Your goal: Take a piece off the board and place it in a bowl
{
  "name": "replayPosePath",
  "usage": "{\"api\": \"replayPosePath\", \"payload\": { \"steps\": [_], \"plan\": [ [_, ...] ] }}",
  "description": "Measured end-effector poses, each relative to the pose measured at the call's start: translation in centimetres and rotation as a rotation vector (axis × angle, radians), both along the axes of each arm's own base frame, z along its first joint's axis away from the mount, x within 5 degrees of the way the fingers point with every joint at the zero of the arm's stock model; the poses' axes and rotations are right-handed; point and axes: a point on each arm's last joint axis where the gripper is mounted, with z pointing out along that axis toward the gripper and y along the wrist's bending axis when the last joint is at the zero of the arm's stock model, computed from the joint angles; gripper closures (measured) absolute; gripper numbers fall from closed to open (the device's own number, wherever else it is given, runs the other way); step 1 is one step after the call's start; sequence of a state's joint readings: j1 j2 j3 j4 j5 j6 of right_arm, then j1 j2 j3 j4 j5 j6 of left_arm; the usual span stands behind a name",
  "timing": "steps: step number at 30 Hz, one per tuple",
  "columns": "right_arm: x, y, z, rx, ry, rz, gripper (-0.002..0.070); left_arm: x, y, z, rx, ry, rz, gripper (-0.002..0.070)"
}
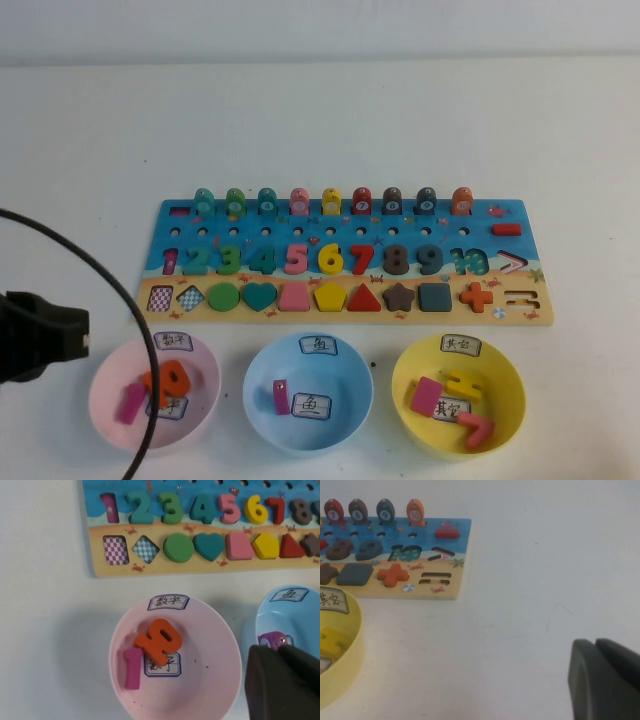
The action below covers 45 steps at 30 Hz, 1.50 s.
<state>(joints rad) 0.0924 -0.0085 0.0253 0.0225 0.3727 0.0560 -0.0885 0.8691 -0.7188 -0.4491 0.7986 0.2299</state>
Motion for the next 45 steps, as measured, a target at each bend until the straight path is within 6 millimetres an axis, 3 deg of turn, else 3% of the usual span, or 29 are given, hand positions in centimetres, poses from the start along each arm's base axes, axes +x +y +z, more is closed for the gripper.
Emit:
{"api": "replayPosePath", "payload": {
  "steps": [3,12,23,31,37,45],
  "plan": [
    [0.0,0.0,0.0,0.0,0.0,0.0,0.0694,1.6,-0.1,-0.4,0.031,0.036,-0.029,0.0676],
    [0.0,0.0,0.0,0.0,0.0,0.0,0.0694,3.6,-0.3,-1.4,0.13,0.062,-0.153,0.0676],
    [0.0,0.0,0.0,0.0,0.0,0.0,0.0694,9.0,-1.5,0.0,0.241,0.159,-0.482,0.0676],
    [0.0,0.0,0.0,0.0,0.0,0.0,0.0694,12.7,-4.8,-0.2,0.372,0.2,-0.719,0.0676],
    [0.0,0.0,0.0,0.0,0.0,0.0,0.0694,15.3,-8.6,-0.6,0.513,0.192,-0.893,0.0676],
    [0.0,0.0,0.0,0.0,0.0,0.0,0.0694,17.6,-10.0,-2.4,0.686,0.117,-1.153,0.0676]
  ]
}}
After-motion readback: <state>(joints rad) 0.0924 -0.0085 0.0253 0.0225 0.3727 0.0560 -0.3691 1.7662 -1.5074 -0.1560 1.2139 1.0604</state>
